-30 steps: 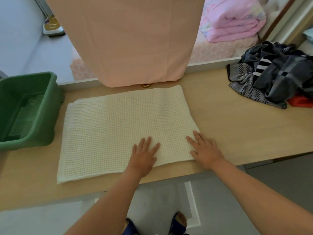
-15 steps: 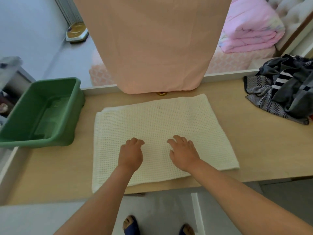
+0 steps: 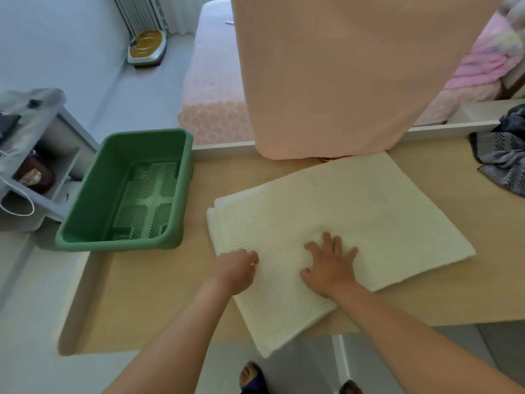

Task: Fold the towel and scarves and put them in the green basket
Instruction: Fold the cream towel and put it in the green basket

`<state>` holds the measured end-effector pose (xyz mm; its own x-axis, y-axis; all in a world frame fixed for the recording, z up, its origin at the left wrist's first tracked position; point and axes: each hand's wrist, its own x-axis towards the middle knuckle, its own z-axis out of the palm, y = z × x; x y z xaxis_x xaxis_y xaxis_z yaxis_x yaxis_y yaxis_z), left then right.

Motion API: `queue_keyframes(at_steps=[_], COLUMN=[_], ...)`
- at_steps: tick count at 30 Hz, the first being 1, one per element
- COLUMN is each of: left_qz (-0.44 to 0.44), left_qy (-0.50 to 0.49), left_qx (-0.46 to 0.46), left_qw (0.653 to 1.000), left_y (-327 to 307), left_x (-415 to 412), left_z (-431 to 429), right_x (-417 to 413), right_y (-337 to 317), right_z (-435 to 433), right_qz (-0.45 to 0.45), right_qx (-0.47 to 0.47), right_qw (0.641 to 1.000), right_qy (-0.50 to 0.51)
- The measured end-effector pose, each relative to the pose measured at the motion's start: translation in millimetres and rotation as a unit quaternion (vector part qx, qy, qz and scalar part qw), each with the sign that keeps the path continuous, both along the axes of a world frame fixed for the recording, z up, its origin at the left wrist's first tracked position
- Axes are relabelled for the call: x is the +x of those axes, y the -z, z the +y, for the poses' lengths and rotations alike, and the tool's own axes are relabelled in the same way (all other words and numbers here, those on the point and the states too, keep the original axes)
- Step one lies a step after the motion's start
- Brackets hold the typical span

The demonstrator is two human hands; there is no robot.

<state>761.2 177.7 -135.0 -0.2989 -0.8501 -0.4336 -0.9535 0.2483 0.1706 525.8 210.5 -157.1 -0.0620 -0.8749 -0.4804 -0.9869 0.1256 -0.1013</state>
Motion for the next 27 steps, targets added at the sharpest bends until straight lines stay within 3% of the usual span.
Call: queue_keyframes(at_steps=[3,5,7,9,11,13,18,23,27], left_qz=[0.064,0.080,0.035,-0.023,-0.054,-0.064,-0.060,0.073,0.142], left_qy=[-0.056,-0.060,-0.016,0.011,0.035,0.064,0.114,-0.009,-0.004], left_qx=[-0.056,-0.116,-0.153,-0.117,-0.040,-0.017,-0.187,-0.153,-0.197], left_qw=[0.995,0.988,0.987,0.993,0.997,0.996,0.974,0.985,0.970], left_y=[7,8,7,6,7,12,20,-7,-38], left_x=[11,24,39,55,66,72,74,38,-13], left_z=[-23,-37,-50,-61,-68,-71,-75,-91,-117], right_x=[29,59,92,119,137,146,146,94,25], right_y=[-14,-21,-24,-20,-13,-7,-11,-37,-69], right_z=[0,4,12,19,25,26,16,-19,-44], right_qz=[0.013,-0.060,-0.126,-0.133,-0.099,-0.053,-0.069,-0.196,-0.228], right_qx=[-0.081,-0.100,-0.054,-0.008,0.020,0.036,0.048,0.095,0.073], right_qw=[0.996,0.991,0.987,0.987,0.991,0.994,0.995,0.973,0.958], right_qy=[-0.032,-0.068,-0.083,-0.093,-0.091,-0.090,-0.058,0.080,0.157])
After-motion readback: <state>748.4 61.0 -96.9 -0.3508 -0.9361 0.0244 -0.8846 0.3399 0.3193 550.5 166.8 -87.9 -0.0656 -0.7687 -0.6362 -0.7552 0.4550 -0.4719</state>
